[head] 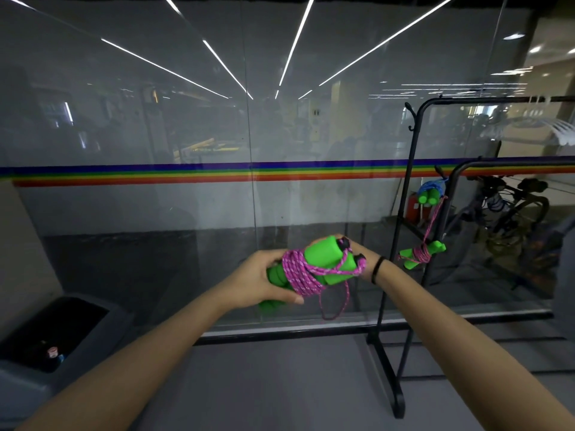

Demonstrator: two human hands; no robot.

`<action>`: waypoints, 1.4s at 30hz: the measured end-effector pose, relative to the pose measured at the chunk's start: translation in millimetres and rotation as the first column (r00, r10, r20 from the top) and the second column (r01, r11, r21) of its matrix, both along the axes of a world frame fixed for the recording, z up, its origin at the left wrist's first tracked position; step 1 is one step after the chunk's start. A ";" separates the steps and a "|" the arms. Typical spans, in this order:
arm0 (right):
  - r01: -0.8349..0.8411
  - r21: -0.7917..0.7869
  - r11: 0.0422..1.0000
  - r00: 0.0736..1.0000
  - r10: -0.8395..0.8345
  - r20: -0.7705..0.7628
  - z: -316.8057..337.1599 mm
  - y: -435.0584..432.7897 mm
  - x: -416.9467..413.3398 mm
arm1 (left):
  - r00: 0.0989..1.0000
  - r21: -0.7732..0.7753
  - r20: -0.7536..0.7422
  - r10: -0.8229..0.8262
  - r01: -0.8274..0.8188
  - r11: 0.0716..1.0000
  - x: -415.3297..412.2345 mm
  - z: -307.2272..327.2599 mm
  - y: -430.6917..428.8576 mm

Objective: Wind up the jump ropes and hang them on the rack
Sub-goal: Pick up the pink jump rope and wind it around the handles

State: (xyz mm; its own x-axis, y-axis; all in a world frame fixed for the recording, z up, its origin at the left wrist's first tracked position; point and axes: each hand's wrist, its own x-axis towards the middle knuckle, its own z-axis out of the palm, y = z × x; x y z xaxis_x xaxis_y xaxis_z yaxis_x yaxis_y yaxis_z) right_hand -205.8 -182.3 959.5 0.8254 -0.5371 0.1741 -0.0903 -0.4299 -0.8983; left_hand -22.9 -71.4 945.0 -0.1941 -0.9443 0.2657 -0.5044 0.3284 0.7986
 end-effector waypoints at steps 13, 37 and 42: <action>-0.089 -0.494 0.865 0.856 -0.187 -0.482 -3.6 42.2 1.6 | 0.854 -0.170 0.233 0.466 -0.436 0.884 29.5 -3.6 -8.1; 0.261 0.020 0.965 0.965 -0.261 -0.021 -24.5 13.1 -5.3 | 0.968 0.009 -0.249 0.038 -0.037 0.999 -24.5 -13.1 26.7; 0.489 -0.306 0.817 0.870 -0.480 0.111 -53.1 30.1 8.9 | 0.778 0.090 -0.569 0.265 -0.261 0.961 -33.5 -10.1 18.8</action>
State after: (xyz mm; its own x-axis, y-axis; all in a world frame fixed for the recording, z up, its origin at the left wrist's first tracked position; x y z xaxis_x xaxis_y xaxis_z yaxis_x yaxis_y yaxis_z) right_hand -196.9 -152.2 906.5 0.4652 -0.7789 0.4205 -0.3397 -0.5958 -0.7278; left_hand -56.4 -52.6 934.9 0.2472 -0.9382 0.2422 -0.0221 0.2444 0.9694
